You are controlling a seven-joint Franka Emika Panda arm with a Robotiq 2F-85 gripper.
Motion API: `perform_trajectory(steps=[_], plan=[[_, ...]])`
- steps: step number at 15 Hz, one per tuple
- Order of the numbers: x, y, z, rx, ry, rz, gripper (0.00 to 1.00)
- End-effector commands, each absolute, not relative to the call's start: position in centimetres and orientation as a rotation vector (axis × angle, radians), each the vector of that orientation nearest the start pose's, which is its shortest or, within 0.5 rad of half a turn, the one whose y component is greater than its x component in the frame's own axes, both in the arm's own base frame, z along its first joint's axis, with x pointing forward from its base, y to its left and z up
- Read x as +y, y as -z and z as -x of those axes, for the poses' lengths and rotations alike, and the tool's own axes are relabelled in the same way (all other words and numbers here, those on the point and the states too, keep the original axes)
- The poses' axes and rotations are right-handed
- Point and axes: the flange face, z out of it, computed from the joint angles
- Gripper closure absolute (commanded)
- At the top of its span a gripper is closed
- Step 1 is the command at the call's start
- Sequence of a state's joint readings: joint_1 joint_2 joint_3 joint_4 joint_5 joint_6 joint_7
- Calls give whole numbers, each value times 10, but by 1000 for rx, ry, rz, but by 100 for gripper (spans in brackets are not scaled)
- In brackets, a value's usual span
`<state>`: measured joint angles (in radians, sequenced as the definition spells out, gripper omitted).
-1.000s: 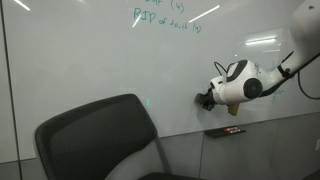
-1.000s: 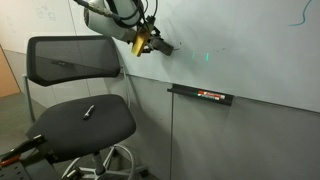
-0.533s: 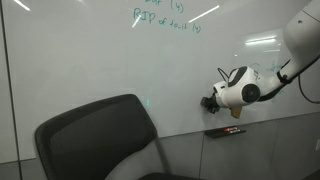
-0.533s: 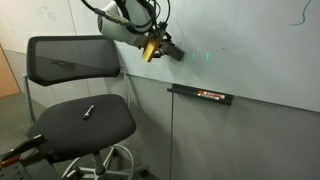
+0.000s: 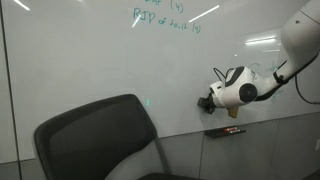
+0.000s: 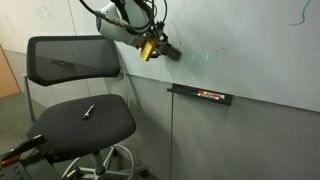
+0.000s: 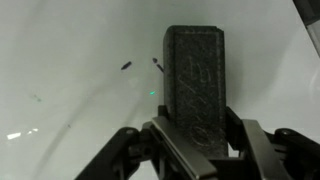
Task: Use the eraser to wipe the markings on the white board
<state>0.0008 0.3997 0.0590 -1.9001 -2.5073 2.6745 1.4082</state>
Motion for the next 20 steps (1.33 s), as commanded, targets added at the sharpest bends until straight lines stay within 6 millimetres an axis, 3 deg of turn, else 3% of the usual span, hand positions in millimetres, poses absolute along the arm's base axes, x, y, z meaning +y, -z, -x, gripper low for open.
perform_trajectory(steps=[1,3,6,12,15,20], plan=[[92,-302,-652,1089,-1153,-1732,69],[94,-299,-650,1106,-1144,-1716,69],[79,-297,-651,1097,-1106,-1690,69],[66,-311,-647,1086,-1074,-1638,69],[38,-325,-643,1005,-1071,-1650,69],[-8,-365,-632,842,-1072,-1637,69]])
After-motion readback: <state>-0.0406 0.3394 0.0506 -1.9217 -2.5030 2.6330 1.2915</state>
